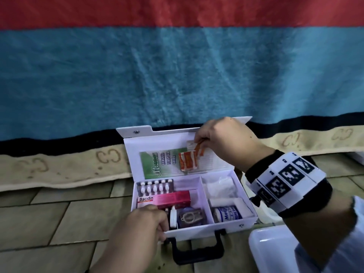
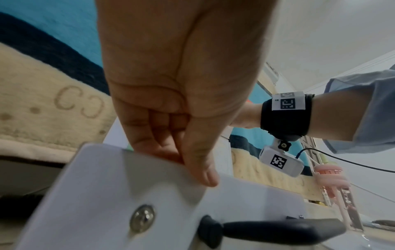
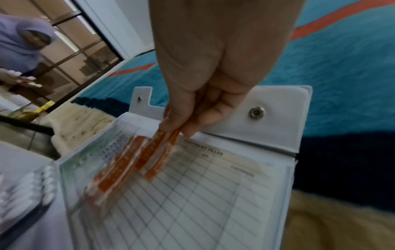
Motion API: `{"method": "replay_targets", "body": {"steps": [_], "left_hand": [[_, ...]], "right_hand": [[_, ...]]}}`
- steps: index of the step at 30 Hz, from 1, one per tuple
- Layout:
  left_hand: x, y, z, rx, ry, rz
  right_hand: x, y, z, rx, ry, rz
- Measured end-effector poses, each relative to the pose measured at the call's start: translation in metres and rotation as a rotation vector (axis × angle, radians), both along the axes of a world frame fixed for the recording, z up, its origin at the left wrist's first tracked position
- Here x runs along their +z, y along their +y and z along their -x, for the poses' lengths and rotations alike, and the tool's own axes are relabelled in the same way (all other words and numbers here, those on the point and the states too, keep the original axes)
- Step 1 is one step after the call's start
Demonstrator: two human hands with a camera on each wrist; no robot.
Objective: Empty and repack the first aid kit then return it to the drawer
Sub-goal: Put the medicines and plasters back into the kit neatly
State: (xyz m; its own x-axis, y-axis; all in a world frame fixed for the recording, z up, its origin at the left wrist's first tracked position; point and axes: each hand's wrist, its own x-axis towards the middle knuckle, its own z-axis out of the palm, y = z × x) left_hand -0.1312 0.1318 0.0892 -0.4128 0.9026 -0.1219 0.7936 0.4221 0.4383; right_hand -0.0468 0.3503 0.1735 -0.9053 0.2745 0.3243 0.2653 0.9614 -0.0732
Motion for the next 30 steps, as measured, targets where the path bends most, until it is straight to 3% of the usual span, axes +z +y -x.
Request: {"method": "replay_targets", "body": {"steps": [3, 8, 15, 19, 30], "left_hand": [[-0.005, 0.000, 0.000, 0.041, -0.003, 0.010], [-0.007, -0.001, -0.002, 0.086, 0.044, -0.046], [-0.008, -0.001, -0.001, 0.098, 0.001, -0.008], [-0.010, -0.001, 0.000, 0.092, 0.038, -0.049], [-0.009, -0.001, -0.004, 0.117, 0.106, -0.075]], "right_hand": [[-0.002, -0.001, 0.002, -0.019, -0.126, -0.047], [-0.004, -0.002, -0.001, 0.053, -0.219, 0.037], [-0.007, 0.000, 0.006, -0.051, -0.142, 0.186], [-0.010, -0.007, 0.006, -0.065, -0.199, 0.085], [-0.017, -0.019, 0.005, -0.144, -0.143, -0.029]]}}
